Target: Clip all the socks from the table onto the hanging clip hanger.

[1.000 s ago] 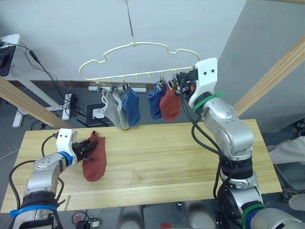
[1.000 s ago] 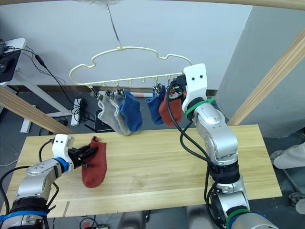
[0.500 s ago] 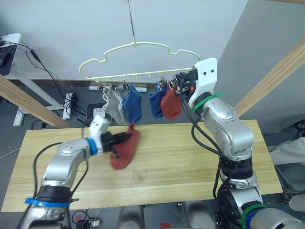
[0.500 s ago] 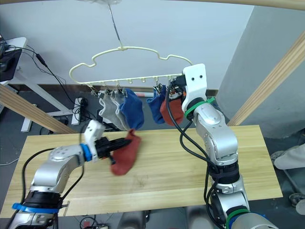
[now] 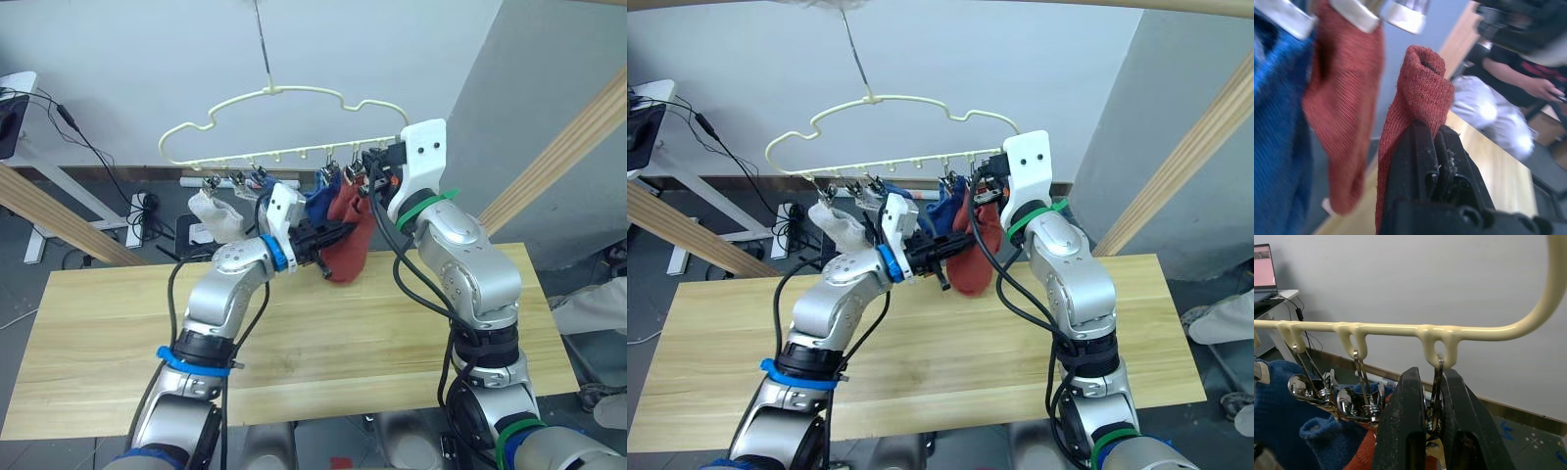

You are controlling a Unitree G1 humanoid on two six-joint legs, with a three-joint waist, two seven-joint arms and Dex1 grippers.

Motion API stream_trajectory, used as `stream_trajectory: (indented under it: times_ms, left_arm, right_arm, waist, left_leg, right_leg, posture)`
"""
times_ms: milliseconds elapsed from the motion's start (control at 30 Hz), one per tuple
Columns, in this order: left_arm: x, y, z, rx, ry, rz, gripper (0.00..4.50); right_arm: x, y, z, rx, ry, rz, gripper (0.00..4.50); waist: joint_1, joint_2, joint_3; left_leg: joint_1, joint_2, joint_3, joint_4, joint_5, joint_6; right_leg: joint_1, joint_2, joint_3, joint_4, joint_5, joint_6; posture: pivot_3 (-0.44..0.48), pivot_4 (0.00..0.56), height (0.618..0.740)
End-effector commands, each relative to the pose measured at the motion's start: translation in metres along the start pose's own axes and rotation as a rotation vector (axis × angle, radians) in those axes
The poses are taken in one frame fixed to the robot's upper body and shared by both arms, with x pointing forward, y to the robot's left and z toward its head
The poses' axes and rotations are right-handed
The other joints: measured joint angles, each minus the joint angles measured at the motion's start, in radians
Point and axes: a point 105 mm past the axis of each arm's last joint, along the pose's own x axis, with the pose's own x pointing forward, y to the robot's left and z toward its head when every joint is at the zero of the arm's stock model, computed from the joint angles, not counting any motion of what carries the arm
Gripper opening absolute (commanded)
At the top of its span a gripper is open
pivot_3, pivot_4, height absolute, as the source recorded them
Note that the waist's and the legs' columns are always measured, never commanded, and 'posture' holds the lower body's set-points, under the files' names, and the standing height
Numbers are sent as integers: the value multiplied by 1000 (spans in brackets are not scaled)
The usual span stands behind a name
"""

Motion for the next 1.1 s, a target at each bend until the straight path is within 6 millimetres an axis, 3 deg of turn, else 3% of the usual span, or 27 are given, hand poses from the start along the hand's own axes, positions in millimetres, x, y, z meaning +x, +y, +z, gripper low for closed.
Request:
stream_trajectory:
  times_ms: [33, 367, 1100]
  left_arm:
    - [15, 0, 10, 32, -37, 11, 0]
    - [33, 4, 25, -12, -105, 33, 0]
    - [33, -5, 47, -71, -191, 3, 0]
  right_arm:
    - [-3, 7, 20, -5, -76, 22, 59]
    - [-4, 10, 19, 10, -72, 30, 59]
    - [-6, 13, 9, 9, -34, 39, 59]
  waist:
    - [1, 0, 0]
    - [0, 0, 0]
    - [0, 0, 0]
  left_leg:
    - [0, 0, 0, 0, 0, 0]
    - [-1, 0, 0, 0, 0, 0]
    - [-1, 0, 0, 1, 0, 0]
  right_leg:
    - [0, 0, 0, 0, 0, 0]
    - [0, 0, 0, 0, 0, 0]
    - [0, 0, 0, 0, 0, 0]
  posture:
    - [-92, 331, 735]
    - [-99, 331, 735]
    - [-96, 334, 735]
